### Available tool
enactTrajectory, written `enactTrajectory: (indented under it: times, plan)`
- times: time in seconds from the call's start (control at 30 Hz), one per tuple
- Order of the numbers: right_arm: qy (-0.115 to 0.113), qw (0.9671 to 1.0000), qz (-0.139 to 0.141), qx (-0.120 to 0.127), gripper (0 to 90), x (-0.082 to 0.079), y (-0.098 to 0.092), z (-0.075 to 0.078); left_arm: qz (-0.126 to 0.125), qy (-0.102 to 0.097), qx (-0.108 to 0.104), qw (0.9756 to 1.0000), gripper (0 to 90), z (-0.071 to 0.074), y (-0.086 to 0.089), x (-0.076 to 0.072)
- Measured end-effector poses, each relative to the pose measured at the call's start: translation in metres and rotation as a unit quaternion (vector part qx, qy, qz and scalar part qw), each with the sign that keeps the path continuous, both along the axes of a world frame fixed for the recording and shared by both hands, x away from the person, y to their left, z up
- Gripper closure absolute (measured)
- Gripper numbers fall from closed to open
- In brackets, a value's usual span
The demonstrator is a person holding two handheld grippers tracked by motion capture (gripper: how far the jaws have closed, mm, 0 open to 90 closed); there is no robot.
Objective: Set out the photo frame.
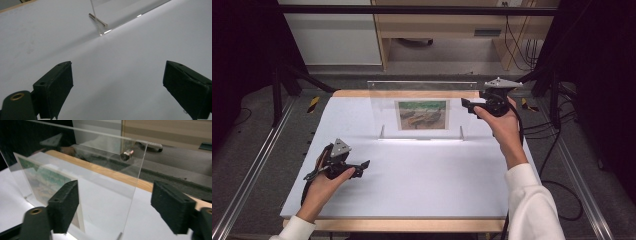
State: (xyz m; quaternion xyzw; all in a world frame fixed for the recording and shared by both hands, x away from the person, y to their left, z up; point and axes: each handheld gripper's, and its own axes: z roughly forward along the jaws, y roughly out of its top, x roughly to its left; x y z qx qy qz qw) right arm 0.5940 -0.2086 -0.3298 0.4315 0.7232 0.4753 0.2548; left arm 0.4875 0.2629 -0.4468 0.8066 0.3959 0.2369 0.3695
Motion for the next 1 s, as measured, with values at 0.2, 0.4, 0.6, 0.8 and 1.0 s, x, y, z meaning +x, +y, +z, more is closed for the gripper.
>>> enactTrajectory:
  times: [0.2,0.4,0.6,0.8,1.0]
  plan:
    - [0.004,0.9998,-0.016,-0.01,11.3,-0.023,-0.005,-0.007,0.003,-0.002,0.007,1.0,8.6,-0.002,0.001,-0.003]
    - [0.004,0.9995,-0.032,-0.002,9.5,-0.056,-0.017,-0.03,0.008,-0.006,0.008,0.9999,8.1,-0.003,0.003,-0.005]
    - [0.025,0.9988,-0.036,-0.022,8.4,-0.086,-0.022,-0.069,0.013,-0.006,0.007,0.9999,7.8,-0.006,0.005,-0.005]
    - [0.055,0.9969,-0.042,-0.037,8.1,-0.11,-0.023,-0.106,0.025,-0.007,0.004,0.9997,7.8,-0.009,0.012,-0.008]
    - [0.075,0.9948,-0.061,-0.032,8.8,-0.128,-0.029,-0.123,0.042,-0.008,0.006,0.9991,7.8,-0.011,0.023,-0.01]
